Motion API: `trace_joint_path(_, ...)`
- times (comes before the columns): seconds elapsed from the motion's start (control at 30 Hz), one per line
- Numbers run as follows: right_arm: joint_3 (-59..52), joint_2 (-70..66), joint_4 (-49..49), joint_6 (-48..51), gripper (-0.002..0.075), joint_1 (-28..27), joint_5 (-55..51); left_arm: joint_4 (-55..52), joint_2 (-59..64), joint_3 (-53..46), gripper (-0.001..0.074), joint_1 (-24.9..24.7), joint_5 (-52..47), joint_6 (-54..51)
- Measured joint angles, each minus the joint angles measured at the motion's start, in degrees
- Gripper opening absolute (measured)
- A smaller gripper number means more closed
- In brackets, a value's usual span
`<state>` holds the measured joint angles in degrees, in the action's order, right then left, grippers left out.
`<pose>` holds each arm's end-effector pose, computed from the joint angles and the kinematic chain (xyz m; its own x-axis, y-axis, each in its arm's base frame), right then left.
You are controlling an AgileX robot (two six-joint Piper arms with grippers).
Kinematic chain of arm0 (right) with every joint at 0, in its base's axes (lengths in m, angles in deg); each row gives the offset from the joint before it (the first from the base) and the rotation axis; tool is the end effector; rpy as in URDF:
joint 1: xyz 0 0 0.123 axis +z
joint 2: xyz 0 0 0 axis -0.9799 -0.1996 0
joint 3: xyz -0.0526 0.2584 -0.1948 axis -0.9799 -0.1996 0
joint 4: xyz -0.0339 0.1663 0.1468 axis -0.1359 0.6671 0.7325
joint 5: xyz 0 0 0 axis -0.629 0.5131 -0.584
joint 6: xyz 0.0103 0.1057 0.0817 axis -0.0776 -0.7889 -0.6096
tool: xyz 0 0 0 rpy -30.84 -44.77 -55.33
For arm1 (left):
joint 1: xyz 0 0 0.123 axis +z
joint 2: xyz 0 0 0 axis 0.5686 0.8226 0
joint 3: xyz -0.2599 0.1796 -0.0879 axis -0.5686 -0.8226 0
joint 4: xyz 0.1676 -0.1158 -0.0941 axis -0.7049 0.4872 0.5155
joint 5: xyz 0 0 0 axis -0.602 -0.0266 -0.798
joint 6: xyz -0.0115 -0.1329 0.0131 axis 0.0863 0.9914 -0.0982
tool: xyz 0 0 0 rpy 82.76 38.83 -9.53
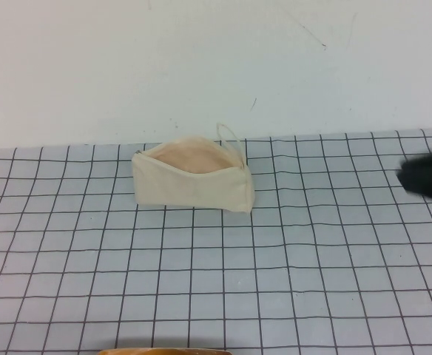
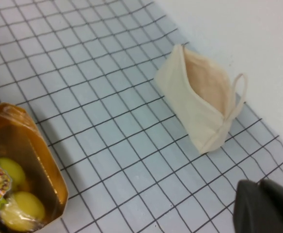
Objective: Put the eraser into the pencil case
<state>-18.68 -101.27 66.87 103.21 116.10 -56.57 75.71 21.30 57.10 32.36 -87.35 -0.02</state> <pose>0.1438 0.1258 0.4316 -0.0819 -0.5446 -0.8347 -0.7594 0.5765 -0.3015 0.0235 -0.0064 0.1656 -0.2555 -0.1467 -0.9556 0.0395 0.9860 -0.1619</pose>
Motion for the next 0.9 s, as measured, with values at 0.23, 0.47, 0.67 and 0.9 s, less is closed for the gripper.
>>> trace_joint_path(0.23,-28.39,17.53,0.0,0.0,-0.0001,0.0,24.32,0.0,0.0,0.0,-0.0002,0.0,0.0,0.0)
trace_joint_path(0.47,-48.93,29.55,1.04,-0.13,-0.0001,-2.19,45.28,0.0,0.0,0.0,-0.0002,0.0,0.0,0.0)
trace_joint_path(0.67,-56.31,39.22,2.14,-0.13,-0.0001,-15.53,43.23,0.0,0.0,0.0,-0.0002,0.0,0.0,0.0)
trace_joint_path(0.9,-63.05,51.22,1.9,-1.78,-0.0001,-30.82,38.74,0.0,0.0,0.0,-0.0002,0.0,0.0,0.0)
